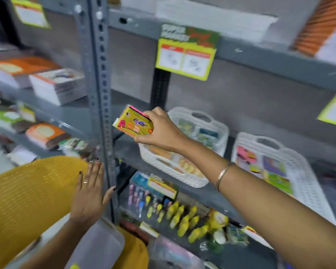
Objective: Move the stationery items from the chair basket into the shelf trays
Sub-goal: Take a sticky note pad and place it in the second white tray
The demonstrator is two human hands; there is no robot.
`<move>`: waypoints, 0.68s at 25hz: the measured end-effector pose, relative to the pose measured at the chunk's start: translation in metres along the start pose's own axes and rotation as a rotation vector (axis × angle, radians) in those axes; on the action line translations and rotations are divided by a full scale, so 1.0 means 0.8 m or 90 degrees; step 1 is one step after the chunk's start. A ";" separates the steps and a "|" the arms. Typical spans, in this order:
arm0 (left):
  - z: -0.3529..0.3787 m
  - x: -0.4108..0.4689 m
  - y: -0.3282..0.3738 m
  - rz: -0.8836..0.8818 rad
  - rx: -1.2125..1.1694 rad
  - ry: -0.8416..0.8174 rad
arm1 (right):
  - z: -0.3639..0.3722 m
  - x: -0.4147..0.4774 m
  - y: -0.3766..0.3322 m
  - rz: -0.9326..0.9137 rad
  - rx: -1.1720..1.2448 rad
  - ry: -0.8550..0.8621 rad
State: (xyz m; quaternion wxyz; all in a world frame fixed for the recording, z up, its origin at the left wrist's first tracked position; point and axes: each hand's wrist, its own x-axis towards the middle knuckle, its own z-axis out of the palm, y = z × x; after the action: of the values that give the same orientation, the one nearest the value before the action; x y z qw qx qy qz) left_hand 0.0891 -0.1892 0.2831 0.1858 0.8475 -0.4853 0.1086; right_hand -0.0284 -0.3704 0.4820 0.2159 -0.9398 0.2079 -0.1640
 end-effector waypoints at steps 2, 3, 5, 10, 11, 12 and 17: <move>-0.007 0.039 0.049 0.054 -0.029 0.031 | -0.057 -0.024 0.034 0.050 -0.053 0.019; -0.012 0.055 0.081 0.089 -0.051 0.042 | -0.084 -0.041 0.052 0.074 -0.083 0.024; -0.017 0.081 0.156 0.180 -0.099 0.062 | -0.133 -0.080 0.101 0.152 -0.134 0.027; -0.012 0.091 0.337 0.339 -0.141 0.045 | -0.189 -0.186 0.207 0.344 -0.200 0.014; -0.006 0.087 0.367 0.361 -0.151 0.026 | -0.189 -0.209 0.227 0.379 -0.197 0.000; -0.001 0.082 0.391 0.380 -0.153 -0.001 | -0.186 -0.231 0.246 0.424 -0.194 -0.025; 0.020 0.068 0.433 0.398 -0.100 -0.122 | -0.130 -0.293 0.305 0.485 -0.172 -0.131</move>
State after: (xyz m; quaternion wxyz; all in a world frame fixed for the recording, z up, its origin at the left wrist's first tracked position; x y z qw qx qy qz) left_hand -0.1821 -0.3977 0.3611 0.1619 0.6471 -0.7439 0.0419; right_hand -0.3493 -0.4973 0.4039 0.1555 -0.8270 0.5379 0.0510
